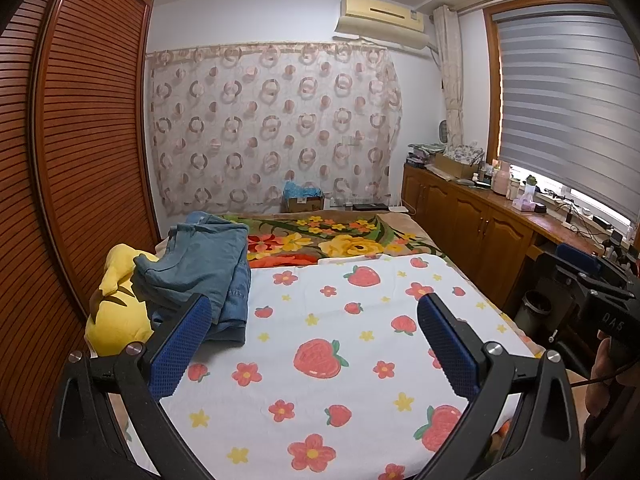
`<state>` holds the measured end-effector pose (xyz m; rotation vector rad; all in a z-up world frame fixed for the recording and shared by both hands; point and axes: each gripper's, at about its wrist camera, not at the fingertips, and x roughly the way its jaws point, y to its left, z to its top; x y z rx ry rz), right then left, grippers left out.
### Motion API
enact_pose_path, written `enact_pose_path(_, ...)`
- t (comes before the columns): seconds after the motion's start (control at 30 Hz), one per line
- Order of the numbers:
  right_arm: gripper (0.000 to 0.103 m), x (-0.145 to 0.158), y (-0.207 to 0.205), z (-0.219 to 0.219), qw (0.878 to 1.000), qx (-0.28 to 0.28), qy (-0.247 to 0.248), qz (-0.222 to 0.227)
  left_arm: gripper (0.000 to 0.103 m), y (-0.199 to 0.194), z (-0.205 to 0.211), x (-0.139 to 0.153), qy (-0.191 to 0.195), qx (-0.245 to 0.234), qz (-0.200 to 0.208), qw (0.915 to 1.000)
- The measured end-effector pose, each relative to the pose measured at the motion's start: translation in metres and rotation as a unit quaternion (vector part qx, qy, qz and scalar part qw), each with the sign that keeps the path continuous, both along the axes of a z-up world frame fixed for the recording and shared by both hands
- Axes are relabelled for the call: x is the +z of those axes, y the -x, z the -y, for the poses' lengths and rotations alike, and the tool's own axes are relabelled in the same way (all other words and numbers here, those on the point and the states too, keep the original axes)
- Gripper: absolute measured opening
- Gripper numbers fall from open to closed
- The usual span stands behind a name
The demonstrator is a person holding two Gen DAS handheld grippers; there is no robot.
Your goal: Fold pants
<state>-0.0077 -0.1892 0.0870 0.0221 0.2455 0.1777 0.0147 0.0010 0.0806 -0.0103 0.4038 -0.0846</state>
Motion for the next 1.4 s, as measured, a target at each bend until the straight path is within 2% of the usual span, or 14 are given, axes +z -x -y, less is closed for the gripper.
enact_pose_path(1.4, 0.07, -0.0021, -0.0003, 0.0023, 1.0, 0.003, 0.002, 0.001, 0.103, -0.0007, -0.0006, 0.0031, 0.0, 0.001, -0.001, 1.0)
